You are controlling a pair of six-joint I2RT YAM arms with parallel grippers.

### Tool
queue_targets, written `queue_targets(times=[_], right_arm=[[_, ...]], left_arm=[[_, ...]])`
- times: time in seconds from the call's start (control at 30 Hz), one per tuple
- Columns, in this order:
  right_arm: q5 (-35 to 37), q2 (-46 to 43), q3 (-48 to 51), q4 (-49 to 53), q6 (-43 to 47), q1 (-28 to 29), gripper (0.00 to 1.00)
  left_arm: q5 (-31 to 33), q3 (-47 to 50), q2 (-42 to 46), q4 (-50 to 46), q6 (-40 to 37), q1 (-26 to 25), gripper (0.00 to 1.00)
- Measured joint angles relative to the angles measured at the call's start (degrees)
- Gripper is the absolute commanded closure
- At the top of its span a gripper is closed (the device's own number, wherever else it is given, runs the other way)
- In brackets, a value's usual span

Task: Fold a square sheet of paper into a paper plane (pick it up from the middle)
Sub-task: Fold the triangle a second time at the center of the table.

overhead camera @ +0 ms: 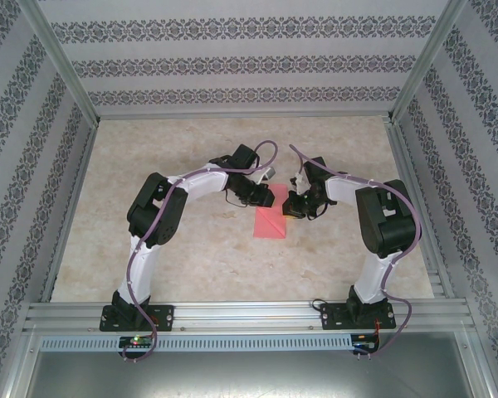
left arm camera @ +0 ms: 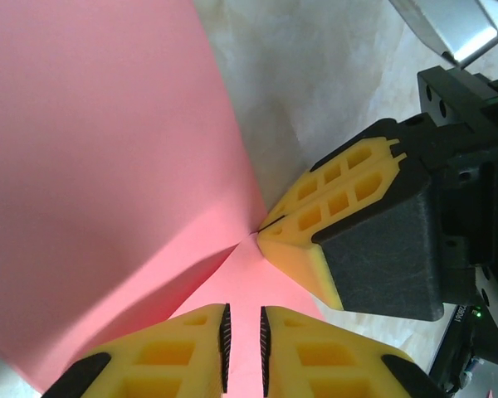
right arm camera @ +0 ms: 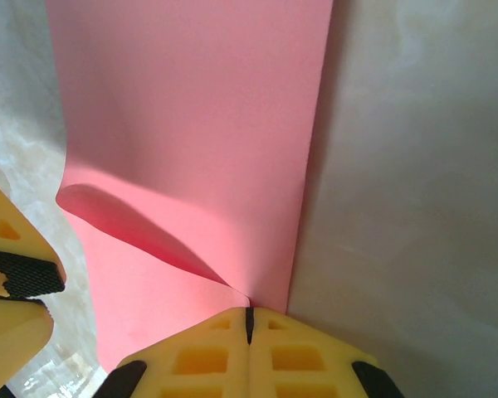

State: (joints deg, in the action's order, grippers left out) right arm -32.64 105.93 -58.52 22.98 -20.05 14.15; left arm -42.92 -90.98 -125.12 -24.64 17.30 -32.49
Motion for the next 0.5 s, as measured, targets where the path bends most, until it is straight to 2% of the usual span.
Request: queue_targets(times=[0.5], right_arm=[[0.9,0.0,-0.5,0.7,0.5,0.3,0.95]], left_arm=[[1.3,0.4,-2.7,-2.6,-2.3,0.0,0.80]])
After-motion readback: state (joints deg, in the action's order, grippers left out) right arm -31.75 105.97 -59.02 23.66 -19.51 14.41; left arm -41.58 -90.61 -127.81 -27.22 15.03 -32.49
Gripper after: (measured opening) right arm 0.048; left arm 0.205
